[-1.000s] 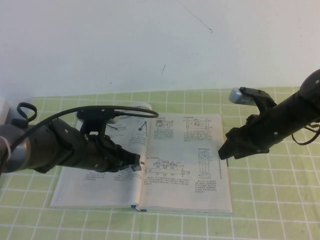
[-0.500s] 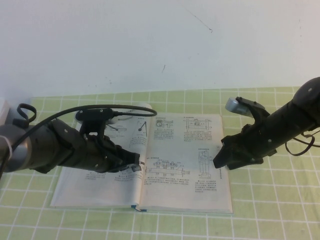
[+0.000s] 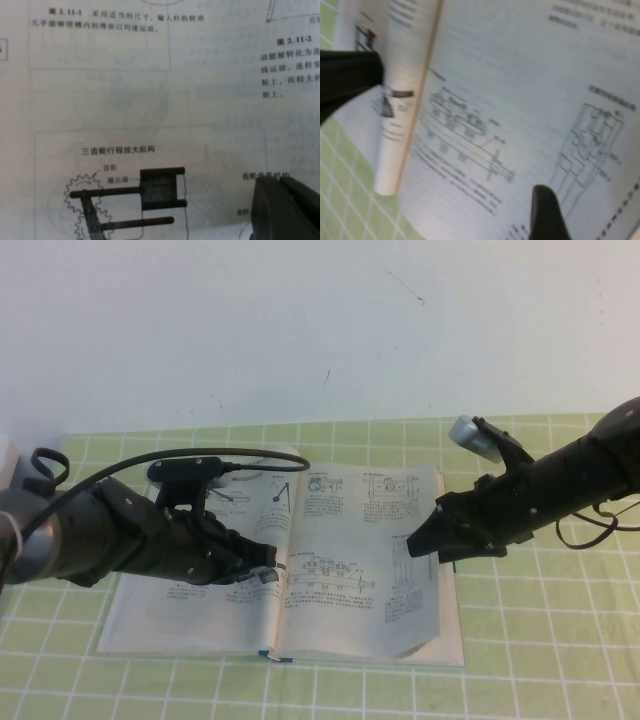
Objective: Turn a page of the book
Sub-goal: Open the closed book
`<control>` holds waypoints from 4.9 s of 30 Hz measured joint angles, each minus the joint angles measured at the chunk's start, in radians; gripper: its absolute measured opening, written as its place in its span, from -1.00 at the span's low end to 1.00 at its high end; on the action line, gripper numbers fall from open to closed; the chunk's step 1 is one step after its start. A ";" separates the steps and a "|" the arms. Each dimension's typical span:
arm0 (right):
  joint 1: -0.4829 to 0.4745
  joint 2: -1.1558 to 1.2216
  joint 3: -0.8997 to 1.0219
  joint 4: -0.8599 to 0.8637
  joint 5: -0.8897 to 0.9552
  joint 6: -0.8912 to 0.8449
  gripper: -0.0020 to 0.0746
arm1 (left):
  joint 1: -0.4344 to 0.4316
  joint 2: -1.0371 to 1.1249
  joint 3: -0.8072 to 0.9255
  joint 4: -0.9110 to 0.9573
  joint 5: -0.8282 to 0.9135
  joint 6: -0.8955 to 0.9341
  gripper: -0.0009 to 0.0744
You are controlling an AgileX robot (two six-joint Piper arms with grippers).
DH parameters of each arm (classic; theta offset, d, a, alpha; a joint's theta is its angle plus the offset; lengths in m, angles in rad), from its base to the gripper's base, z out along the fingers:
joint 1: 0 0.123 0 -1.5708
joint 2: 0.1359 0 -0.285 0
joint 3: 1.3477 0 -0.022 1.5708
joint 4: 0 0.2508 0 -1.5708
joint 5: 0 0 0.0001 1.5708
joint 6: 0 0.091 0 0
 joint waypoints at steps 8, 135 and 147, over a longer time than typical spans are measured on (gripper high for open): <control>0.000 0.000 0.000 0.097 0.036 -0.050 0.06 | 0.000 0.000 0.000 -0.003 0.000 0.000 -0.98; 0.029 0.083 -0.121 0.513 0.196 -0.148 0.06 | -0.640 -0.059 0.088 -0.452 -0.673 0.669 -0.98; 0.029 0.016 -0.124 0.453 0.307 -0.246 -0.34 | -0.640 -0.059 0.088 -0.521 -0.694 0.696 -0.98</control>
